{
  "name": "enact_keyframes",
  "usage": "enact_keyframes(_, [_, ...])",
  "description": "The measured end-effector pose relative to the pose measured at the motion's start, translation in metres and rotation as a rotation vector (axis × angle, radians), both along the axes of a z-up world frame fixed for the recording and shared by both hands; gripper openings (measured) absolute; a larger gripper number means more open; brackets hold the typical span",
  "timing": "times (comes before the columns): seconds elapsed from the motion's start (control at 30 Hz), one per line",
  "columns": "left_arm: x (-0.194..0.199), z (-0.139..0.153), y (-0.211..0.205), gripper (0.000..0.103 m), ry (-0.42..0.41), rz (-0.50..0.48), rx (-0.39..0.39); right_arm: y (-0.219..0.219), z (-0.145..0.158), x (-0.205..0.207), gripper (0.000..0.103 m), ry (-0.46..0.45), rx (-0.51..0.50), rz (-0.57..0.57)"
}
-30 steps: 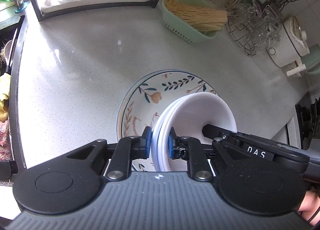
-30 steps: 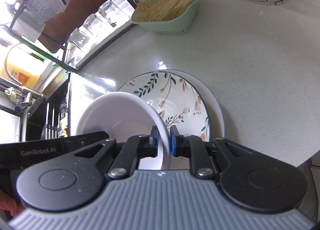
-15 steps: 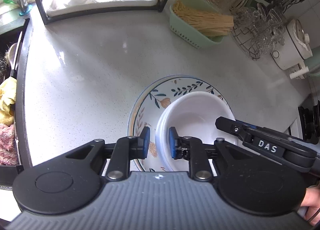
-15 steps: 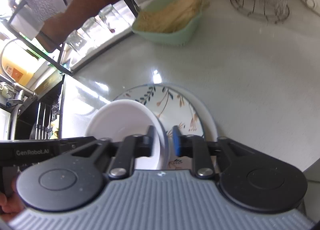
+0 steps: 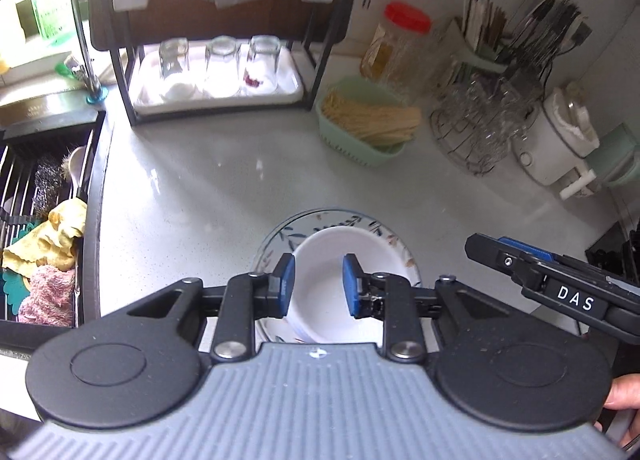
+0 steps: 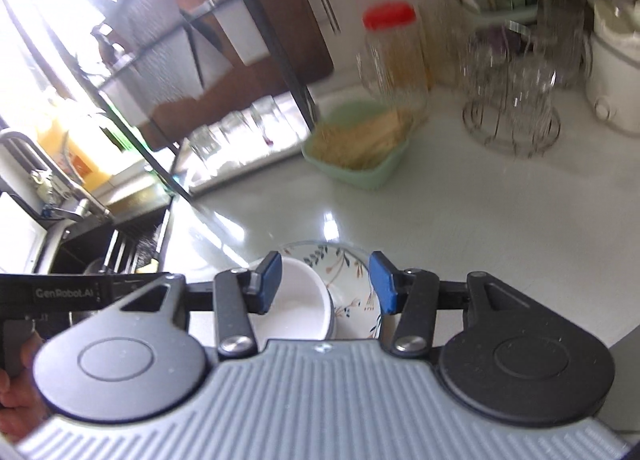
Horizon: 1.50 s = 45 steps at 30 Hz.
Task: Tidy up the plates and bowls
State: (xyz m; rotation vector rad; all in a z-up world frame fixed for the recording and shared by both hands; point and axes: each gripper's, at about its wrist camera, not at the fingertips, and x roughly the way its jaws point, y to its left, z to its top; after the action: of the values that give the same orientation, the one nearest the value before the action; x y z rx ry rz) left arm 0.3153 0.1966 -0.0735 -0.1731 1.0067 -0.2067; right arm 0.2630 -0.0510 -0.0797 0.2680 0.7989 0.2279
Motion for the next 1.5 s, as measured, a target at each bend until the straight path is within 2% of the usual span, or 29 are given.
enact_keyframes(0.07, [-0.017, 0.014, -0.009, 0.04, -0.041, -0.003, 0.002, -0.007, 0.013, -0.011, 0.051, -0.043, -0.002, 0.005])
enact_keyframes(0.2, [-0.054, 0.04, -0.029, 0.048, -0.115, 0.009, 0.017, -0.021, 0.037, -0.035, 0.052, -0.128, -0.032, 0.022])
enact_keyframes(0.33, [-0.092, 0.058, -0.046, 0.068, -0.178, 0.025, 0.036, -0.037, 0.053, -0.064, 0.053, -0.211, -0.073, 0.03])
enact_keyframes(0.37, [-0.1, 0.06, -0.051, 0.074, -0.19, 0.025, 0.04, -0.043, 0.056, -0.071, 0.057, -0.229, -0.072, 0.032])
enact_keyframes(0.43, [-0.118, 0.064, -0.06, 0.08, -0.216, 0.037, 0.057, -0.055, 0.06, -0.085, 0.084, -0.264, -0.063, 0.03])
enact_keyframes(0.5, [-0.137, 0.065, -0.07, 0.085, -0.247, 0.061, 0.09, -0.067, 0.062, -0.098, 0.091, -0.289, -0.06, 0.036])
enact_keyframes(0.53, [-0.147, 0.066, -0.075, 0.088, -0.257, 0.074, 0.107, -0.073, 0.062, -0.104, 0.091, -0.29, -0.063, 0.042])
enact_keyframes(0.67, [-0.185, 0.067, -0.094, 0.093, -0.279, 0.109, 0.136, -0.092, 0.06, -0.13, 0.091, -0.308, -0.058, 0.072])
enact_keyframes(1.03, [-0.282, 0.065, -0.116, 0.097, -0.291, 0.214, 0.146, -0.115, 0.05, -0.194, 0.091, -0.359, -0.031, 0.129])
enact_keyframes(1.5, [-0.356, 0.07, -0.126, 0.097, -0.332, 0.25, 0.159, -0.126, 0.045, -0.257, 0.091, -0.376, -0.015, 0.145])
